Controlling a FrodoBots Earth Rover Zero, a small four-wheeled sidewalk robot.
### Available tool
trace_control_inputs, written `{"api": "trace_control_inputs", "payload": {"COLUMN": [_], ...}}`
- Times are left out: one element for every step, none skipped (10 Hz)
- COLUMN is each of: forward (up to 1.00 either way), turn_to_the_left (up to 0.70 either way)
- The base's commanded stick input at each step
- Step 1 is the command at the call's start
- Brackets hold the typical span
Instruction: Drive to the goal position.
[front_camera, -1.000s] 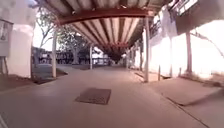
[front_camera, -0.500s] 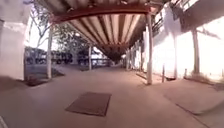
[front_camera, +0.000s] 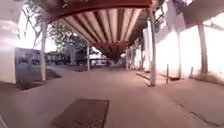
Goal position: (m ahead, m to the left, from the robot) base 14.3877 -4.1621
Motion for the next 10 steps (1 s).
{"api": "trace_control_inputs", "payload": {"forward": [0.7,0.7,0.7,0.7,0.7,0.7,0.7,0.7,0.7,0.7], "turn_to_the_left": [0.0,0.0,0.0,0.0,0.0,0.0,0.0,0.0,0.0,0.0]}}
